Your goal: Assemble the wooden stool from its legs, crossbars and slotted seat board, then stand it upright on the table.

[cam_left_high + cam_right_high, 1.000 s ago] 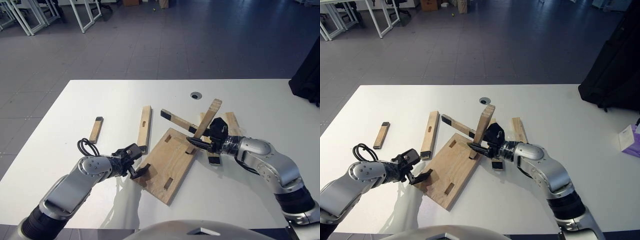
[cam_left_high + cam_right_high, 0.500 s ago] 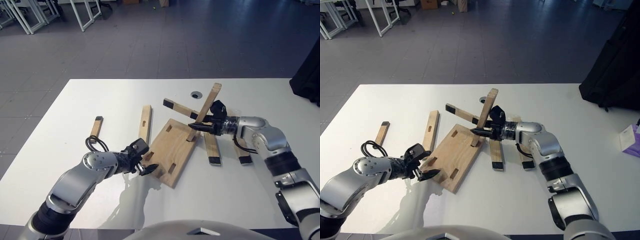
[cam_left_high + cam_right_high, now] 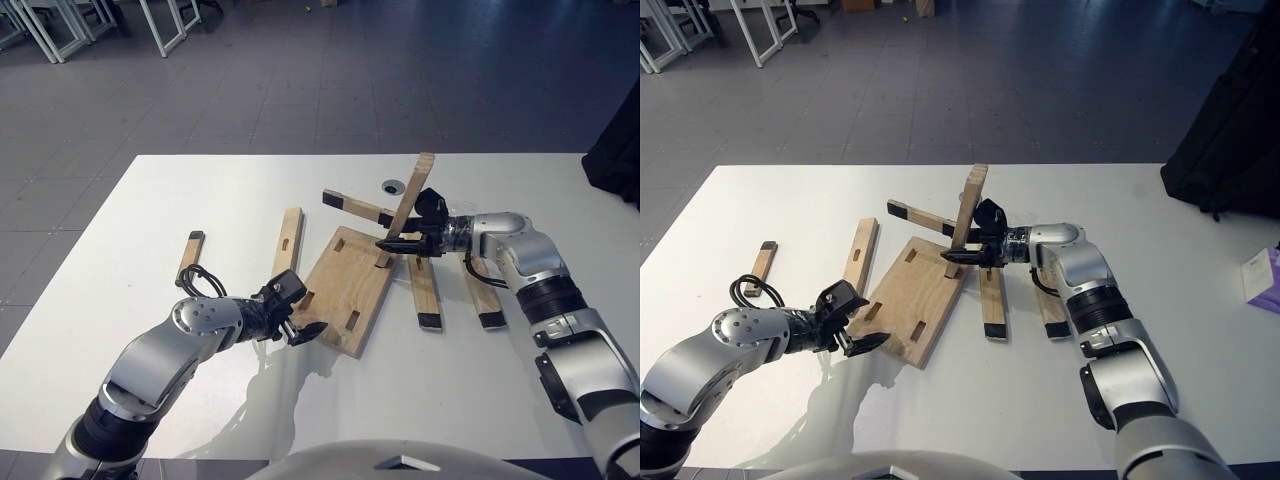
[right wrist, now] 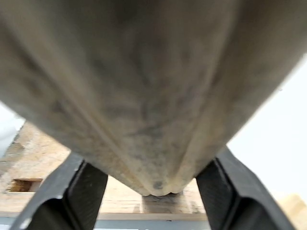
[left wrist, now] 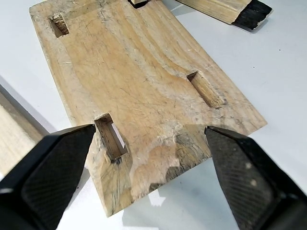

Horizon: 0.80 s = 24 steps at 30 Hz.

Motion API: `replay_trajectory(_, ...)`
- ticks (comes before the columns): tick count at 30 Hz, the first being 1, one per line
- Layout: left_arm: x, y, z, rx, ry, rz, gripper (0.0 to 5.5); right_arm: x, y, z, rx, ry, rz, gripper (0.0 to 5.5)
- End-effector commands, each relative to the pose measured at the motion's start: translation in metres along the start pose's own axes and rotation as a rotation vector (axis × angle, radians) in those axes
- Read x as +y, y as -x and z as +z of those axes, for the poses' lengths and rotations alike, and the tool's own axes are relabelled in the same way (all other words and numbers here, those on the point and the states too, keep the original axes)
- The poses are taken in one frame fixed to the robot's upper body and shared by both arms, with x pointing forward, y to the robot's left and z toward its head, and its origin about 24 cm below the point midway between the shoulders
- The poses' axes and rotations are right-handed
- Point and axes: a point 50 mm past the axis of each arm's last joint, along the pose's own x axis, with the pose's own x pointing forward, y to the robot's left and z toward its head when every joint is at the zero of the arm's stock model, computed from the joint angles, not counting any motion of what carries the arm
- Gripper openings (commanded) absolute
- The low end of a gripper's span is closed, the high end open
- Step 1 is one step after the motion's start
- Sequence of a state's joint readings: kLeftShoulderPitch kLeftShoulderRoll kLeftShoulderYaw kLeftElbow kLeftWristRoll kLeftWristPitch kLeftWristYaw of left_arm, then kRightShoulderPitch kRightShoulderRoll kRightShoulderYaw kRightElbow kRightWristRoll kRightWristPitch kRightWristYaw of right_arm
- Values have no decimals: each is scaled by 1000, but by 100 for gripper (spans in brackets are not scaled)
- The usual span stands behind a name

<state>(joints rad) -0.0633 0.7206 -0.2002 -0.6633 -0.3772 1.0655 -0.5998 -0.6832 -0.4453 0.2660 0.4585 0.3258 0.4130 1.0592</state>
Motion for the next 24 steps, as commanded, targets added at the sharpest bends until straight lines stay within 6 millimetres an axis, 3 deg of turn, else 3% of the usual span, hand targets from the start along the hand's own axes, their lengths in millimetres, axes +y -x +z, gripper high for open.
replay_trajectory(1,2,0,0,5,-2,22,422,-4,13,20,-34,10,-5,348)
replay_trajectory(4,3,2,-3,14,1,32,422,-3,31,18,87,61,10,403)
replay_trajectory(7,13,5,-2,2,7,92,422,-4,56,1,288,108,4,466)
replay_trajectory(10,32,12,0,-21,15,203,422,-5,78,-3,348,118,-26,470)
replay_trajectory(11,42,17,1,-26,15,260,422,-8,87,2,329,138,-87,470)
replay_trajectory(13,61,27,-4,-1,4,362,422,-22,107,34,158,155,-363,470)
replay_trajectory(16,69,35,-15,41,-3,391,422,-23,125,80,-139,140,-659,470)
replay_trajectory(19,67,40,-25,79,-5,383,422,-11,127,111,-386,60,-778,470)
replay_trajectory(23,60,40,-37,129,-4,333,422,6,121,138,-605,-53,-846,379)
replay_trajectory(24,58,39,-40,148,-18,318,422,8,120,142,-634,-62,-862,379)
